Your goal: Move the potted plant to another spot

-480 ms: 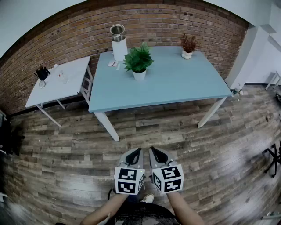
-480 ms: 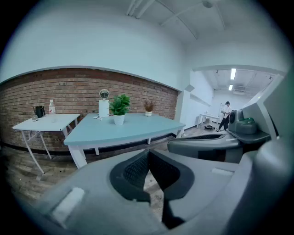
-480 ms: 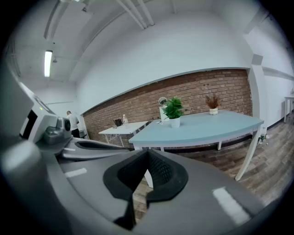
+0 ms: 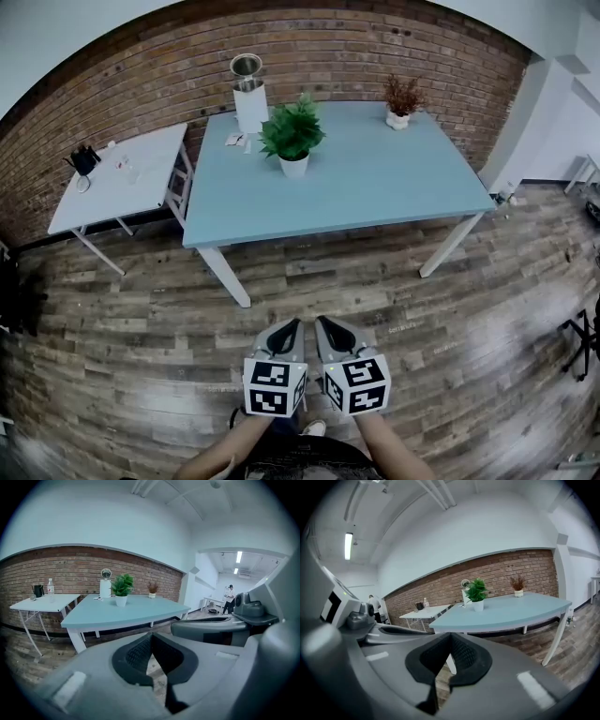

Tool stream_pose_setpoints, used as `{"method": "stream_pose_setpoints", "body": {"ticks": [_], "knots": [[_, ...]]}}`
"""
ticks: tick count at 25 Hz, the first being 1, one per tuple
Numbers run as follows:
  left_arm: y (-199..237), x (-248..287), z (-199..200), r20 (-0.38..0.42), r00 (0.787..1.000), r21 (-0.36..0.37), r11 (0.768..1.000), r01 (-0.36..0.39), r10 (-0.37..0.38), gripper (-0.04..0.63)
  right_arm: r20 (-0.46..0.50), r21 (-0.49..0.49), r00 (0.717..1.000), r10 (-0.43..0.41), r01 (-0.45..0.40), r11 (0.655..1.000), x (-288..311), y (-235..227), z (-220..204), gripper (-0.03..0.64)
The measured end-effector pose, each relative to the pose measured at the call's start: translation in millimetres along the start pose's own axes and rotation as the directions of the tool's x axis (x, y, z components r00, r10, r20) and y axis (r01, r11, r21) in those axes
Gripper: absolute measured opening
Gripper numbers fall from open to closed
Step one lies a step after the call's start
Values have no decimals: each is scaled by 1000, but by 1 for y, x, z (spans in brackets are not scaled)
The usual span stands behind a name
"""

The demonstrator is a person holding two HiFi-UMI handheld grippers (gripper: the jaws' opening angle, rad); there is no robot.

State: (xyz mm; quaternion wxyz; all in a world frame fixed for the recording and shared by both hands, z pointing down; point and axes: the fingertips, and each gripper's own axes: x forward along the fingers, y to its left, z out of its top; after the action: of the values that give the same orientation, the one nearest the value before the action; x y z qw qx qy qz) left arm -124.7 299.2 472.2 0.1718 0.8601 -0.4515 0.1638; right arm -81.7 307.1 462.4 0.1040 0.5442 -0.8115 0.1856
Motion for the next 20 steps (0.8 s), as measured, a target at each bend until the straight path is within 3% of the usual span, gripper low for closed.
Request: {"method": "stream_pose_setpoints", "body": {"ticks": [20], "knots": [[106, 131, 82, 1, 998, -30, 998, 59, -59, -2, -69, -6, 996, -64, 63, 998, 159, -57, 63, 6]]}}
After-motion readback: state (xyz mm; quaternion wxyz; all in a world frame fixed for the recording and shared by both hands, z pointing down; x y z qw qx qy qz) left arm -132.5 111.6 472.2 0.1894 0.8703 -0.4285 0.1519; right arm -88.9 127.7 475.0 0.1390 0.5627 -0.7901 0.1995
